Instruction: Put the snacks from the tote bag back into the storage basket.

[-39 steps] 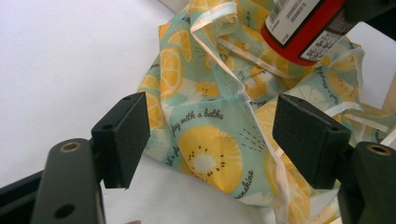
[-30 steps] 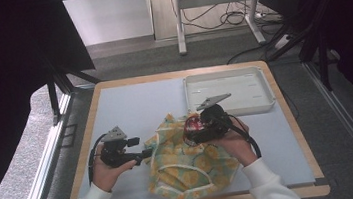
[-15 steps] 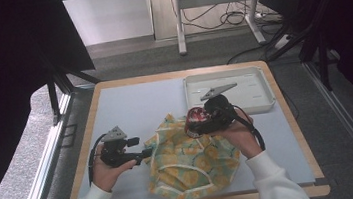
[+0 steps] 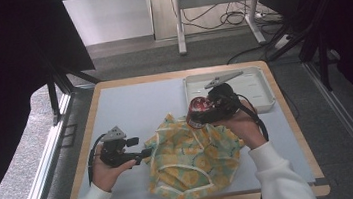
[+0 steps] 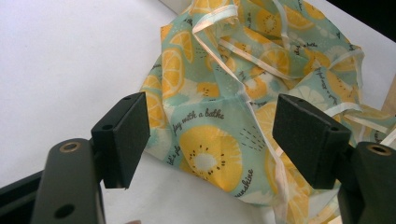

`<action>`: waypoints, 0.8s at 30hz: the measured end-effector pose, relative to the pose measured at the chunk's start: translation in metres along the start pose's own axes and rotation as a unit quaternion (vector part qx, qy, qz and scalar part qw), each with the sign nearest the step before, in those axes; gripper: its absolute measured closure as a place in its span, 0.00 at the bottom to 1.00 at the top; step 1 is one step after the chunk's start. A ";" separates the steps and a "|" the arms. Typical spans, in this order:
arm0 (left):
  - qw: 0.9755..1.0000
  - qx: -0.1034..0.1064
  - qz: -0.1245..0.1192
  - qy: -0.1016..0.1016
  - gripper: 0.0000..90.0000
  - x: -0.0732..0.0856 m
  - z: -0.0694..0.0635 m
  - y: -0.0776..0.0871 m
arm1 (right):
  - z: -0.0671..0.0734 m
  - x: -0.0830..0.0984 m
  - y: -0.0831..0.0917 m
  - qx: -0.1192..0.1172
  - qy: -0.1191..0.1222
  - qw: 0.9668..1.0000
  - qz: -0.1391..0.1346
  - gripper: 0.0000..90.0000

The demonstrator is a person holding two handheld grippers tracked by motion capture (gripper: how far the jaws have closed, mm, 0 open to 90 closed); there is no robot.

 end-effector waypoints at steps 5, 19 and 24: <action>1.000 -0.001 0.001 0.000 0.31 0.001 0.001 0.000 | -0.007 -0.007 0.005 0.008 -0.003 1.000 -0.007 0.27; 1.000 -0.001 0.001 0.002 0.31 0.001 0.002 0.000 | -0.024 -0.023 0.014 0.013 -0.016 1.000 -0.024 0.27; 1.000 0.001 0.005 0.000 0.31 0.001 0.001 0.000 | -0.031 -0.029 0.015 0.018 -0.020 0.999 -0.025 0.27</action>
Point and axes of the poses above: each handheld gripper's, and its own axes: y roughly backward along the jaws, x roughly out of its underside, z roughly to its left, the point moved 7 cm from there along -y, roughly forward along the jaws, and after that the axes turned 13 degrees about -y, right-handed, at the moved point
